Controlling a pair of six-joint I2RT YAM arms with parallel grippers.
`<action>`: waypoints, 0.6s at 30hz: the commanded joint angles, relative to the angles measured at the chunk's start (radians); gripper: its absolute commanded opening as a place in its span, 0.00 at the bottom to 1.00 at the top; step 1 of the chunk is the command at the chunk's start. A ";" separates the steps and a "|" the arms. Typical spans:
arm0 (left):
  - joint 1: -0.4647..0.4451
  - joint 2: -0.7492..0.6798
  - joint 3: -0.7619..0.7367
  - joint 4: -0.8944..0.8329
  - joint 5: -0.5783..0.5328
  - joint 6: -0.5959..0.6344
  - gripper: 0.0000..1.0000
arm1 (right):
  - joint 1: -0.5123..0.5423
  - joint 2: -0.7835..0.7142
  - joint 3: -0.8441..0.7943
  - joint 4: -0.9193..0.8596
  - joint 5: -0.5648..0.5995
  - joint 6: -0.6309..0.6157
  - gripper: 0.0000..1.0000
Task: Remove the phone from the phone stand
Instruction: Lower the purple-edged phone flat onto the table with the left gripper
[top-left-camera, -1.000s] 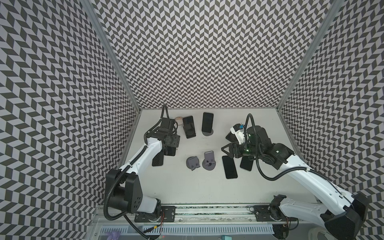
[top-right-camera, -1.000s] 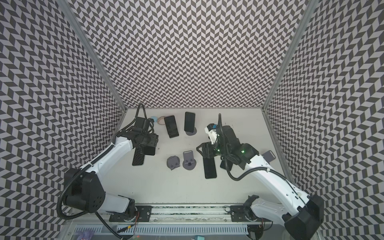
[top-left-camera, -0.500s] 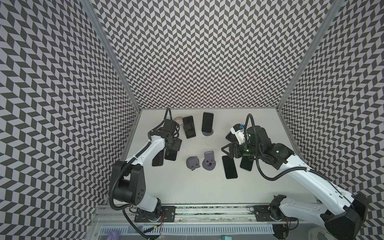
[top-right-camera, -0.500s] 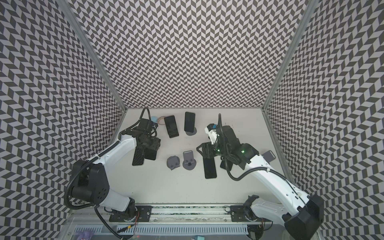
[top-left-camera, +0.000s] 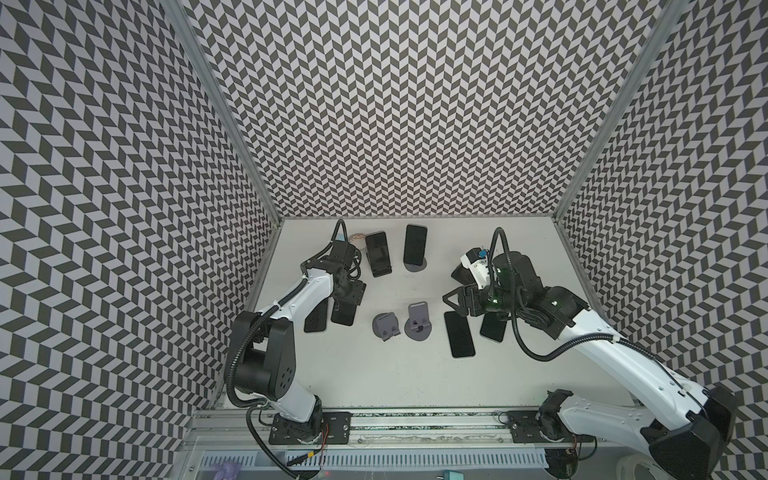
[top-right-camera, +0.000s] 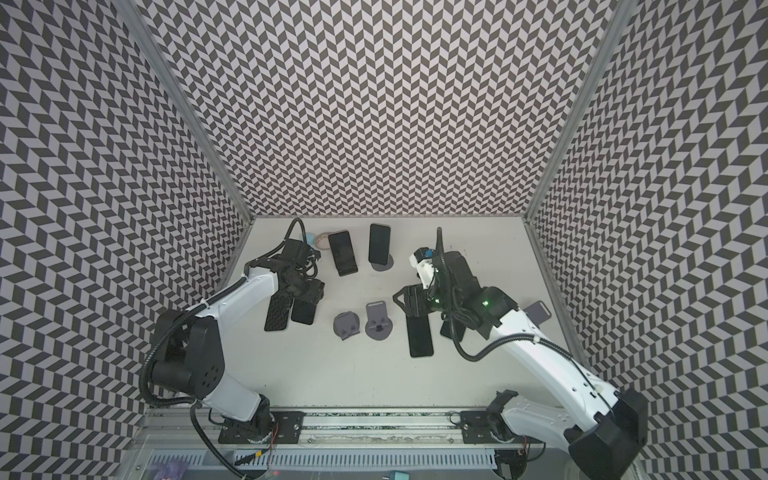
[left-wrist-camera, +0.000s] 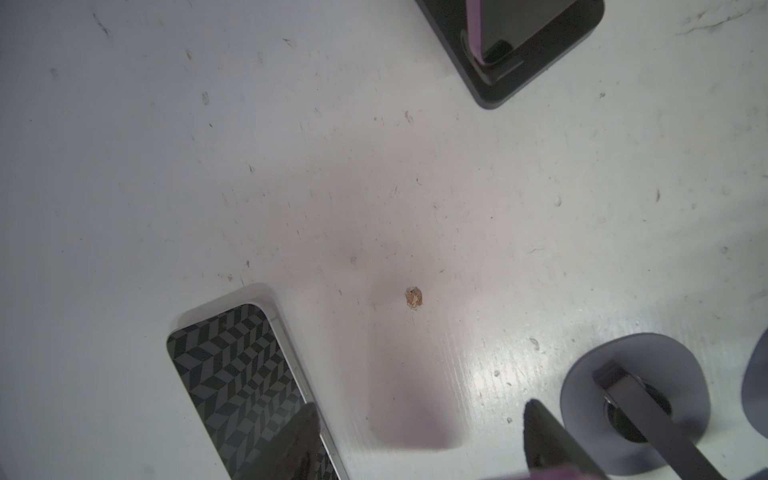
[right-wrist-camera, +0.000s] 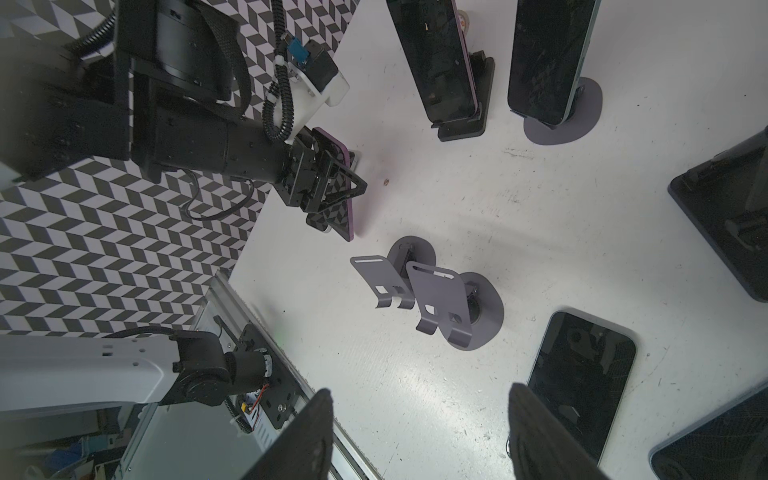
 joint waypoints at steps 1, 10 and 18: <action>-0.008 0.015 0.012 -0.004 0.017 0.034 0.54 | 0.001 0.013 0.025 0.025 0.007 -0.009 0.65; -0.012 0.063 0.037 -0.021 0.021 0.046 0.53 | 0.001 0.028 0.021 0.034 -0.002 -0.004 0.64; -0.015 0.099 0.052 -0.027 0.023 0.050 0.53 | 0.001 0.048 0.034 0.032 -0.005 -0.015 0.65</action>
